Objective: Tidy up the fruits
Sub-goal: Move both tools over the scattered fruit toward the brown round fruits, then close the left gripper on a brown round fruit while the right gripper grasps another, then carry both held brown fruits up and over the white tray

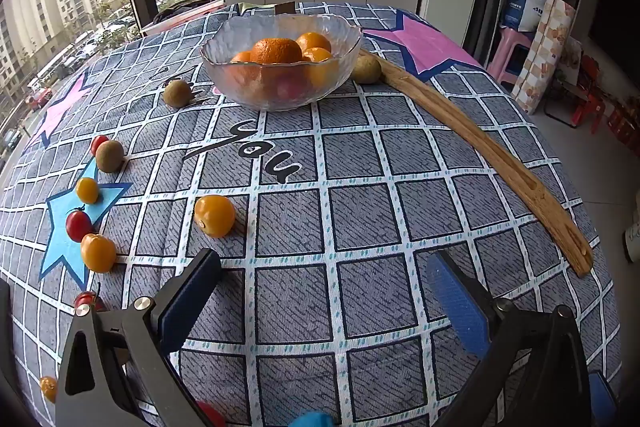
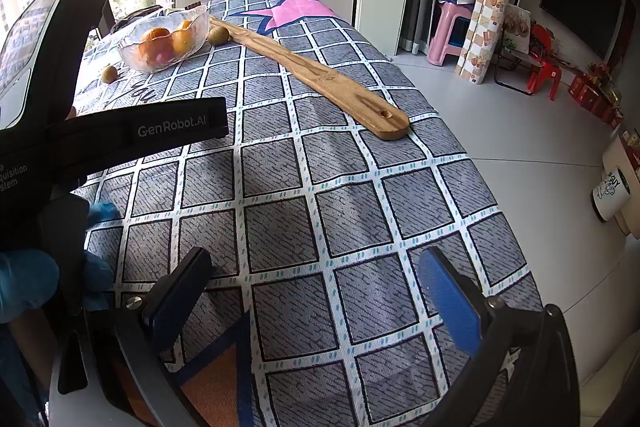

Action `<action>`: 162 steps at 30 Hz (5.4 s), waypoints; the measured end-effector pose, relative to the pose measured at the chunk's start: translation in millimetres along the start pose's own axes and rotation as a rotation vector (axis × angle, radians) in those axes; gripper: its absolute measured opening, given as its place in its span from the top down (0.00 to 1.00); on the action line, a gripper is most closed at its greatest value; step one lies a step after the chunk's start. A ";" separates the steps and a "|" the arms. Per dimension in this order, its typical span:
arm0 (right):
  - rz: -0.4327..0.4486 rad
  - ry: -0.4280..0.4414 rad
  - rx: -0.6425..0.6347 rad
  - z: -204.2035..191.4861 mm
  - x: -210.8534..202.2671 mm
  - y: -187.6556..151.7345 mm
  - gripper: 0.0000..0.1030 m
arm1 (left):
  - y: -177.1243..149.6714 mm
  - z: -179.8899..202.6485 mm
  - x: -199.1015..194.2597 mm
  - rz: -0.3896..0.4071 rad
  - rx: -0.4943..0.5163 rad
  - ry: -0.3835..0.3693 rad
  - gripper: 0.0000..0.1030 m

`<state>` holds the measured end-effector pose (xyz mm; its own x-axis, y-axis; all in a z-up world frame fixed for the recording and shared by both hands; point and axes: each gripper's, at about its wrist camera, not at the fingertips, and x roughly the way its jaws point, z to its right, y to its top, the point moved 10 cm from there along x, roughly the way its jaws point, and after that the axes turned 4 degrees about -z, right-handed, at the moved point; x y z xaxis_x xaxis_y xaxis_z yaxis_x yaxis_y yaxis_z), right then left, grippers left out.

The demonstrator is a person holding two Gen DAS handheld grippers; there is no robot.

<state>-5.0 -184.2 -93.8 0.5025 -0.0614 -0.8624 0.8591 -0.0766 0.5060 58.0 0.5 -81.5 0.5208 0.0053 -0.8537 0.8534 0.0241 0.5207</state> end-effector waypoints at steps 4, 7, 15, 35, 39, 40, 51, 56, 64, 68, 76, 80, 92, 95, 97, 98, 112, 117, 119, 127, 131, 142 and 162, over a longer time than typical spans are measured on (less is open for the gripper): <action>0.001 -0.001 -0.001 0.0 0.0 0.1 0.00 | -2.8 0.7 -1.5 -0.039 0.019 -0.007 0.00; 0.001 -0.001 0.000 -0.1 0.0 0.1 0.00 | -8.2 -1.9 -20.9 -0.041 0.010 -0.018 0.00; -0.042 0.018 -0.047 -6.3 -2.6 -6.2 0.00 | -18.7 -65.2 -129.9 0.136 0.031 -0.042 0.00; -0.095 0.287 -0.348 -109.8 -63.0 -73.7 0.00 | -200.3 -174.8 -143.2 -0.016 -0.107 0.101 0.00; -0.100 0.302 -0.356 -111.4 -66.8 -76.4 0.00 | -210.1 -165.8 -143.8 -0.018 -0.109 0.093 0.00; -0.098 0.306 -0.361 -112.3 -67.3 -75.8 0.00 | -210.9 -163.8 -144.2 -0.017 -0.103 0.094 0.00; -0.096 0.329 -0.399 -122.4 -69.2 -79.4 0.00 | -218.5 -155.6 -147.3 -0.021 -0.087 0.119 0.00; -0.096 0.335 -0.408 -124.5 -69.2 -80.4 0.00 | -219.2 -155.0 -147.5 -0.024 -0.095 0.121 0.00; -0.098 0.339 -0.416 -129.2 -68.8 -81.6 0.00 | -219.3 -153.7 -148.9 -0.024 -0.092 0.126 0.00; -0.097 0.339 -0.420 -129.3 -68.7 -81.4 0.00 | -217.5 -152.0 -149.9 -0.023 -0.091 0.127 0.00; -0.101 0.336 -0.425 -128.8 -67.8 -82.6 0.00 | -217.7 -150.6 -150.1 -0.025 -0.091 0.132 0.00; -0.102 0.336 -0.425 -128.9 -67.5 -82.7 0.00 | -217.8 -150.5 -150.2 -0.026 -0.091 0.133 0.00; -0.102 0.332 -0.431 -130.4 -64.9 -84.0 0.00 | -220.2 -149.7 -148.7 -0.029 -0.090 0.148 0.00; -0.102 0.331 -0.442 -133.1 -63.4 -84.7 0.00 | -220.9 -149.3 -147.3 -0.033 -0.089 0.154 0.00; -0.100 0.332 -0.452 -135.7 -62.9 -84.2 0.01 | -221.1 -147.8 -146.7 -0.034 -0.080 0.158 0.05; -0.098 0.331 -0.457 -137.1 -62.7 -83.7 0.01 | -221.4 -146.8 -146.2 -0.036 -0.074 0.162 0.16; -0.060 0.345 -0.570 -174.9 -58.6 -75.0 0.48 | -217.2 -131.4 -143.0 -0.043 -0.073 0.063 0.71; -0.086 0.390 -0.541 -177.2 -60.5 -73.1 0.76 | -218.7 -133.0 -145.3 -0.034 -0.110 -0.009 0.74; -0.107 0.415 -0.512 -175.0 -61.2 -73.3 0.75 | -220.2 -136.3 -146.5 -0.035 -0.137 -0.038 0.74; -0.149 0.467 -0.476 -172.6 -71.1 -77.9 0.75 | -221.8 -149.7 -155.5 -0.025 -0.166 -0.044 0.74; -0.146 0.484 -0.487 -180.4 -83.2 -77.3 0.75 | -216.7 -160.8 -166.3 -0.003 -0.174 -0.035 0.74; -0.142 0.585 -0.589 -258.8 -124.5 -78.8 0.75 | -207.4 -250.6 -204.0 0.073 -0.284 0.076 0.74; -0.161 0.567 -0.544 -241.4 -123.2 -70.1 0.75 | -213.2 -186.1 -169.5 0.048 -0.067 0.071 0.09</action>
<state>-103.7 69.0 -26.5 0.2160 0.4355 -0.8739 0.7786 0.4633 0.4233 -216.5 180.5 -49.3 0.5562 0.0787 -0.8273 0.8227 0.0890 0.5615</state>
